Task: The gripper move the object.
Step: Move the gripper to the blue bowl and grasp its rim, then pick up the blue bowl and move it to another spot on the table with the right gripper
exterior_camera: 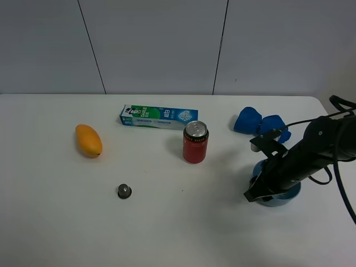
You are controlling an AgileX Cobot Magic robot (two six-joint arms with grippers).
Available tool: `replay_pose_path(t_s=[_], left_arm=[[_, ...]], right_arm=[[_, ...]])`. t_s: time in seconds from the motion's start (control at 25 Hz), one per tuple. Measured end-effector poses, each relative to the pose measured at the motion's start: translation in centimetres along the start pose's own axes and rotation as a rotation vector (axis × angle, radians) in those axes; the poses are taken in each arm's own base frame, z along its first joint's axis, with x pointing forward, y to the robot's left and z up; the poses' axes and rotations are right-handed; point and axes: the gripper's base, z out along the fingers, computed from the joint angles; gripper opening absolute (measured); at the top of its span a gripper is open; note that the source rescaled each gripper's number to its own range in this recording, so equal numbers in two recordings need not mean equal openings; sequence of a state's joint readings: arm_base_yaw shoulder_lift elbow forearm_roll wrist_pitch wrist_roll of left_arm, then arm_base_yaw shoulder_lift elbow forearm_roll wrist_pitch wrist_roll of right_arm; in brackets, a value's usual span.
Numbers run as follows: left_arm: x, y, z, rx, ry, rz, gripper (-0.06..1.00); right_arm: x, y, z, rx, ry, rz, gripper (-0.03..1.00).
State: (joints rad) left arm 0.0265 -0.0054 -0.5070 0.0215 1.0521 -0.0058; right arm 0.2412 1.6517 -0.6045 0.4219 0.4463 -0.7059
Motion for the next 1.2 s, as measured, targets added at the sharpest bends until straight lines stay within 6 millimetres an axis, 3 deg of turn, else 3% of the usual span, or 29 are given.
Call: replay_pose_path(t_s=[0.4,0.88,1.2], left_arm=[[0.0,0.0,0.0,0.0,0.0,0.0,1.0],[0.0,0.0,0.0,0.0,0.0,0.0,1.0],[0.0,0.0,0.0,0.0,0.0,0.0,1.0]], right_arm=[[0.1,-0.1,0.3,0.005,0.017,-0.021,0.05],[0.1,-0.1,0.2,0.008,0.012,-0.03,0.03],[-0.4,0.2,-2.1,0.035,-0.074,-0.047,0.0]])
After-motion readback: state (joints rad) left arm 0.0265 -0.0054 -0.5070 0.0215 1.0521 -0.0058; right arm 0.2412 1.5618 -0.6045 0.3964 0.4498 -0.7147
